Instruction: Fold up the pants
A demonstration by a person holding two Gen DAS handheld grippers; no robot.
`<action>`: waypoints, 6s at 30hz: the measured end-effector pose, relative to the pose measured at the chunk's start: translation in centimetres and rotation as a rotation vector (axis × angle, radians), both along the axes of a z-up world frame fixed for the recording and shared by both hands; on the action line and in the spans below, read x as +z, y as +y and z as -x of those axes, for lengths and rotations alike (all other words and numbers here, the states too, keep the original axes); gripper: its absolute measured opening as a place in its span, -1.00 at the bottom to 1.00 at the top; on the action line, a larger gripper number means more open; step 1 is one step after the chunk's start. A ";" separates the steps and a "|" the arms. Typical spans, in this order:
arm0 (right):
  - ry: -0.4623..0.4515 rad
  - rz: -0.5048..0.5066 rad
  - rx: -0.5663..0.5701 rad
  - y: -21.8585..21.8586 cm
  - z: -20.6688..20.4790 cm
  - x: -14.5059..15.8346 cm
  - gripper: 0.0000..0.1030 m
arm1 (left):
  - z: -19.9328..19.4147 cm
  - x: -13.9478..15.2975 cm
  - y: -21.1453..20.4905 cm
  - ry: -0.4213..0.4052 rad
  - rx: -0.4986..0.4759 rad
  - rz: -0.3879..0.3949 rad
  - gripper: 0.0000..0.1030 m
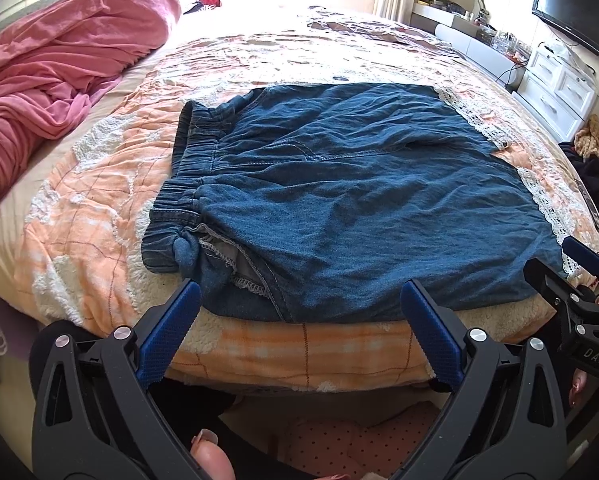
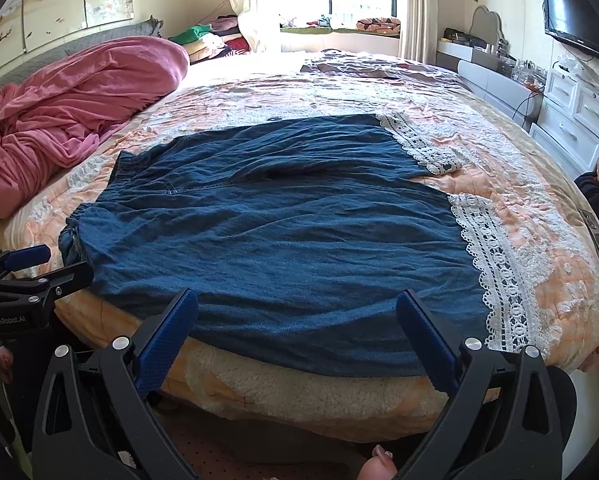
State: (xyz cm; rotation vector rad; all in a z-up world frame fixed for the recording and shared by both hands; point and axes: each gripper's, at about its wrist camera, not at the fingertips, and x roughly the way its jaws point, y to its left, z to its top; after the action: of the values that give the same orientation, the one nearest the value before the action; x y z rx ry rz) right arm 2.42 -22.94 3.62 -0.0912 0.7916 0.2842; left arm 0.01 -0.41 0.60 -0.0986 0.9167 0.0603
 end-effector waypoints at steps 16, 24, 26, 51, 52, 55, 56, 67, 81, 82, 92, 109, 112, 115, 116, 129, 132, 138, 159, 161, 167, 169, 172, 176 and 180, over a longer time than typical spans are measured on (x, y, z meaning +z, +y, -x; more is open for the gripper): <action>0.023 -0.012 0.031 0.5 -1.7 -0.3 0.92 | -1.1 -0.2 0.4 0.018 -0.028 0.014 0.82; 0.041 -0.027 0.139 2.7 -5.2 0.5 0.92 | -3.8 0.1 2.5 0.028 -0.022 0.019 0.82; 0.053 -0.043 0.154 3.2 -6.6 0.9 0.92 | -5.0 0.3 3.8 0.026 -0.001 0.013 0.83; 0.099 0.079 0.325 10.6 -22.8 0.4 0.92 | -18.7 -0.9 12.2 0.027 -0.046 0.024 0.82; 0.100 0.093 0.351 11.1 -23.3 0.2 0.92 | -19.0 -1.3 12.3 0.025 -0.054 0.034 0.82; 0.113 0.121 0.439 12.6 -24.7 -0.2 0.92 | -19.7 -2.0 12.4 0.018 -0.061 0.000 0.68; 0.117 0.129 0.458 13.0 -25.2 -0.3 0.92 | -20.0 -2.2 12.5 0.021 -0.064 -0.005 0.50; 0.121 0.298 0.716 19.6 -30.9 -2.3 0.92 | -21.7 -4.0 14.7 0.037 -0.069 0.107 -0.55; 0.204 0.400 1.107 24.5 -29.5 -4.8 -0.73 | -20.0 -1.8 14.9 -0.073 -0.128 0.127 -0.67; 0.187 0.395 1.099 24.2 -29.3 -4.6 -0.82 | -20.0 -1.9 15.0 -0.074 -0.123 0.116 -0.65; 0.015 0.265 0.970 20.3 -26.8 -0.6 -0.88 | -20.4 -2.7 15.8 -0.086 -0.121 0.177 -0.53; -0.130 0.127 0.807 13.1 -15.9 3.6 -0.89 | -10.3 3.6 11.4 -0.313 -0.342 0.137 -0.69; -0.112 0.103 0.809 12.0 -12.4 2.9 -0.89 | -8.1 3.1 10.7 -0.335 -0.386 0.092 -0.68; -0.088 0.099 0.814 11.8 -9.5 2.0 -0.89 | -5.8 3.0 10.0 -0.353 -0.431 0.050 -0.67; -0.076 0.099 0.816 11.7 -8.5 1.6 -0.89 | -5.1 3.0 9.9 -0.357 -0.438 0.039 -0.67; 0.037 0.077 0.794 10.8 -3.2 -3.8 -0.88 | 0.3 -0.6 8.0 -0.236 -0.474 -0.008 -0.54; 0.037 0.058 0.772 10.9 -2.9 -4.3 -0.85 | 0.6 -0.7 8.2 -0.227 -0.453 -0.005 -0.43; 0.015 -0.006 0.752 11.4 -2.9 -3.4 -0.83 | 1.2 0.2 9.2 -0.254 -0.398 -0.011 -0.33; 0.021 0.026 0.717 10.5 -1.8 -4.8 -0.73 | -3.9 2.6 4.2 -0.181 -0.389 0.063 -0.55; 0.038 0.011 0.716 10.2 -1.6 -4.6 -0.62 | -4.3 0.3 4.2 -0.100 -0.357 0.036 -0.62; 0.077 -0.166 0.665 8.1 -1.9 -1.9 -0.36 | -2.2 -3.5 6.7 -0.026 -0.316 0.085 -0.73; 0.038 -0.190 0.642 8.1 -2.0 -0.6 -0.27 | -1.9 -3.7 6.5 -0.029 -0.324 0.074 -0.73; 0.024 -0.161 0.611 9.5 -2.7 -0.1 -0.21 | -2.1 -3.8 6.3 -0.025 -0.324 0.070 -0.73; 0.092 -0.047 0.548 11.7 -4.4 -2.3 -0.19 | -2.2 -3.7 6.3 -0.029 -0.321 0.081 -0.73; 0.138 -0.001 0.502 12.4 -4.7 -5.2 -0.14 | -2.4 -4.0 6.2 -0.032 -0.318 0.077 -0.73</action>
State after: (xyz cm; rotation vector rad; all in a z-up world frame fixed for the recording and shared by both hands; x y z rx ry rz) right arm 7.13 -10.58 -1.56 -0.2729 0.8992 0.7718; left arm 2.36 5.76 -3.38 -0.0244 0.8937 -0.2716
